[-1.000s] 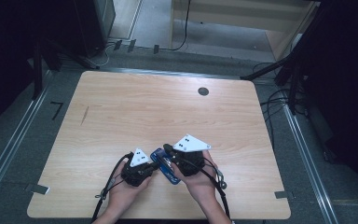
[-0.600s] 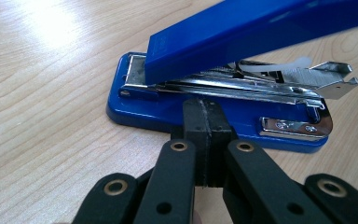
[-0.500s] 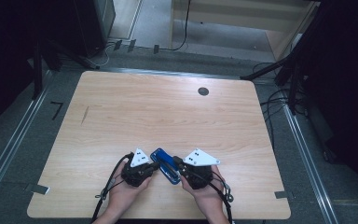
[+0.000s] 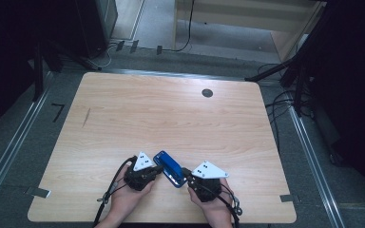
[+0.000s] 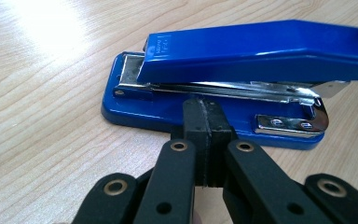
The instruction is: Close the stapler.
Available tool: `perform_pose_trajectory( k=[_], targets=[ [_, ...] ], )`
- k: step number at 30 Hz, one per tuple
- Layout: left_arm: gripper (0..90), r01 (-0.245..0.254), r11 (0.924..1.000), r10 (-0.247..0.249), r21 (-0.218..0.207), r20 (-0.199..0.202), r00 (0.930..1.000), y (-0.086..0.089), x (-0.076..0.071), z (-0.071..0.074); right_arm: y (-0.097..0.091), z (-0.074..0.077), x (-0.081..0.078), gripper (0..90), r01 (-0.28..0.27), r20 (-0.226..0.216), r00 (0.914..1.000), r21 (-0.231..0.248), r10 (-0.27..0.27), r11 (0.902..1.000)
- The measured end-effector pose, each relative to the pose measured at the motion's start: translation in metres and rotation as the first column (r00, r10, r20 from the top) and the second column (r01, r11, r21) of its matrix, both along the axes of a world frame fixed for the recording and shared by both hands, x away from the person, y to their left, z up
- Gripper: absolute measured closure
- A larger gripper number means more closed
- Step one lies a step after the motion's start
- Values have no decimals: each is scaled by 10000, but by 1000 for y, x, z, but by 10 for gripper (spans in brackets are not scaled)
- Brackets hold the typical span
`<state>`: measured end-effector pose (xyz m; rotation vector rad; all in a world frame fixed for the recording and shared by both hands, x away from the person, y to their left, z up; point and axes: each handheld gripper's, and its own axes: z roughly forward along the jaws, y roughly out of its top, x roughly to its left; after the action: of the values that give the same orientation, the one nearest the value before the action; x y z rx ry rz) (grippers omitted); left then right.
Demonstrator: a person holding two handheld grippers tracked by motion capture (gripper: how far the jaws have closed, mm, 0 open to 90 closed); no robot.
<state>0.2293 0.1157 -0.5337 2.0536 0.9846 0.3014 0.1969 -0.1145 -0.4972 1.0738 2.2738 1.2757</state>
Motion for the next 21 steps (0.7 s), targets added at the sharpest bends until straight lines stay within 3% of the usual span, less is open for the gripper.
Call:
perform_pose_trajectory(
  k=[9,17,21],
  targets=[
    [900,5,10000,-5,48,9,10000,0,0,0,2,-9,-3,900,5,31,10000,-115,-4,9999],
    [900,9,10000,-9,52,25,10000,0,0,0,1,-8,-2,900,-17,-81,10000,-137,16,9999],
    [900,14,10000,-14,-35,-33,10000,1,0,0,-3,-8,-1,900,-24,-97,9999,359,28,9994]
  ],
)
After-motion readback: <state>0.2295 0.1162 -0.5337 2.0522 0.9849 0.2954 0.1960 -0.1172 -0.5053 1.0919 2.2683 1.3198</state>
